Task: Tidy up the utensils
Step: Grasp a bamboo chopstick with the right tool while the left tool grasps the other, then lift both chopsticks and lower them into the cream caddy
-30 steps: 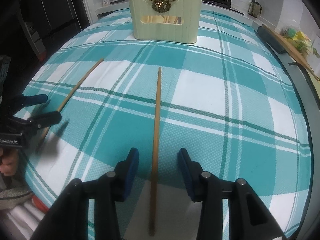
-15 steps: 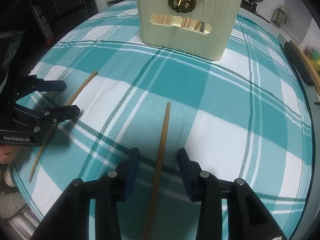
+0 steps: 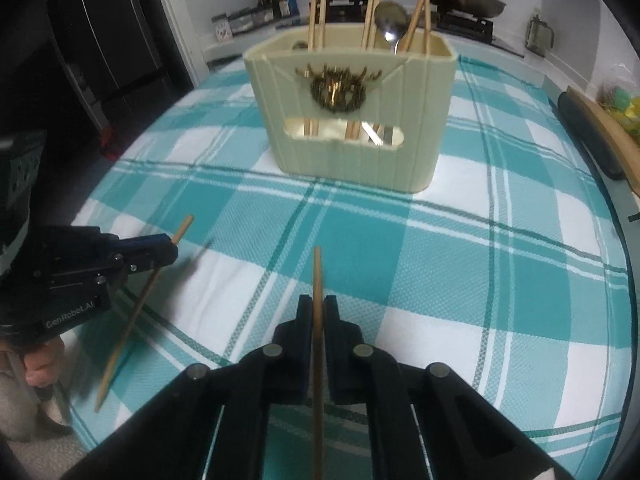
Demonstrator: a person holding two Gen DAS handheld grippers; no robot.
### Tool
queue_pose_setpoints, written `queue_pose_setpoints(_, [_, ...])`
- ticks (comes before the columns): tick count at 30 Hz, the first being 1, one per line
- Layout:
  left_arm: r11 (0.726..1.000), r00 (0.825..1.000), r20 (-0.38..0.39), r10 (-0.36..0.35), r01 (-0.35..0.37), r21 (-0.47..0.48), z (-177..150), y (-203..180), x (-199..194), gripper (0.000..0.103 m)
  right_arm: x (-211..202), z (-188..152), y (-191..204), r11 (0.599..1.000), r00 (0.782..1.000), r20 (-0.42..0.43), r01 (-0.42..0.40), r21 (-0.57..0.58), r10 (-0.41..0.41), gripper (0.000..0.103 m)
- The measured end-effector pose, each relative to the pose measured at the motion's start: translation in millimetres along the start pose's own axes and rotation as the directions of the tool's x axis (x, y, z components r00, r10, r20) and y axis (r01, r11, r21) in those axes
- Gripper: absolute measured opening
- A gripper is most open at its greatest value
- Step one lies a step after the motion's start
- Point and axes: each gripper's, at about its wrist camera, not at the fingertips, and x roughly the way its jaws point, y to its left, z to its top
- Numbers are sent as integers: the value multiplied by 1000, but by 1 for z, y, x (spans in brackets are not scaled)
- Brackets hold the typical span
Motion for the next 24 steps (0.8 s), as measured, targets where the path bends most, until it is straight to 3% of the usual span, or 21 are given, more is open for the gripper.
queue_pose_setpoints(5, [1000, 989, 145, -10, 7, 21, 3, -11, -57, 5, -64, 1, 6, 999, 983, 182, -25, 20, 21, 6])
queue_pose_setpoints(10, [999, 975, 221, 15, -24, 39, 4, -24, -89, 4, -109, -3, 17, 999, 953, 301, -28, 25, 20, 6])
queue_pose_setpoints(24, [993, 958, 278, 72, -96, 72, 0, -39, -114, 4, -155, -8, 26, 999, 906, 423, -28, 28, 13, 6])
